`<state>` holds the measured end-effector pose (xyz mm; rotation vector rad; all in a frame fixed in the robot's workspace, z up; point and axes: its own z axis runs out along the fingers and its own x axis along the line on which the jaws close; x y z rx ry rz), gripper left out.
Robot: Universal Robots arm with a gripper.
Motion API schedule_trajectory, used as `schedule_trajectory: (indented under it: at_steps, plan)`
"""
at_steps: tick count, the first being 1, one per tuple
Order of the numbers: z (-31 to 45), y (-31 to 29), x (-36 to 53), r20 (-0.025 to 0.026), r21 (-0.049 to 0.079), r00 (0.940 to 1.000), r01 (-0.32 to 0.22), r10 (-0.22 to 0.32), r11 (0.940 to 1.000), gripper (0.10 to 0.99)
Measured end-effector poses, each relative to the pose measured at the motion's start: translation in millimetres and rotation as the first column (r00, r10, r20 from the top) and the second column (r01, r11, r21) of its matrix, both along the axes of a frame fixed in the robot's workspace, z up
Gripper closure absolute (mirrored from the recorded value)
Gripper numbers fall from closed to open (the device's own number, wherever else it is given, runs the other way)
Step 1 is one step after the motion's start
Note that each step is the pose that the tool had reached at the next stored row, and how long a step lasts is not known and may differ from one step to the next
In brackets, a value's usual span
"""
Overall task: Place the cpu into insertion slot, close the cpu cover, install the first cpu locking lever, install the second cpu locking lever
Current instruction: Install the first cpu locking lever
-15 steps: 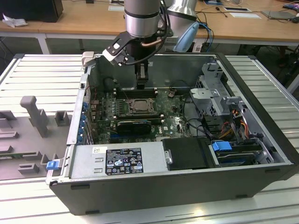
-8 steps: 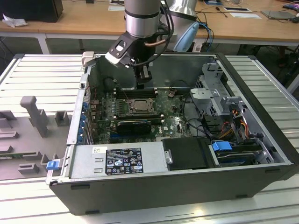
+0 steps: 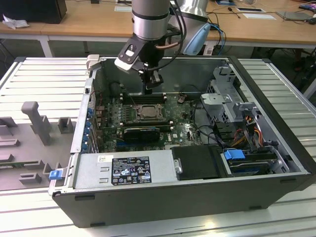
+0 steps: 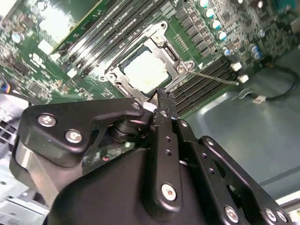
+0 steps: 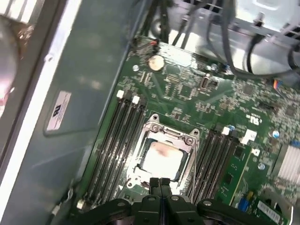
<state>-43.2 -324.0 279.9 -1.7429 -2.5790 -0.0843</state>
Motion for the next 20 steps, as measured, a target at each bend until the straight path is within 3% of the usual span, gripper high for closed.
schedule_trajectory:
  at_steps: [4, 7, 11, 16, 17, 20]
  plan:
    - [0.0, 0.0, 0.0, 0.0000, 0.000, 0.9967, -0.081, 0.081, 0.9967, 0.980]
    - [0.0, 0.0, 0.0, 0.0000, 0.000, 0.9879, -0.155, 0.155, 0.9879, 0.980]
    - [0.0, 0.0, 0.0, 0.0000, 0.000, 0.9764, -0.216, 0.216, 0.9764, 0.980]
    - [0.0, 0.0, 0.0, 0.0000, 0.000, 0.9550, -0.297, 0.297, 0.9550, 0.980]
    - [0.0, 0.0, 0.0, 0.0000, 0.000, 0.9468, -0.322, 0.322, 0.9468, 0.980]
    - [-0.1, 0.0, 0.0, 0.0000, 0.000, 0.9298, -0.368, 0.368, 0.9298, 0.980]
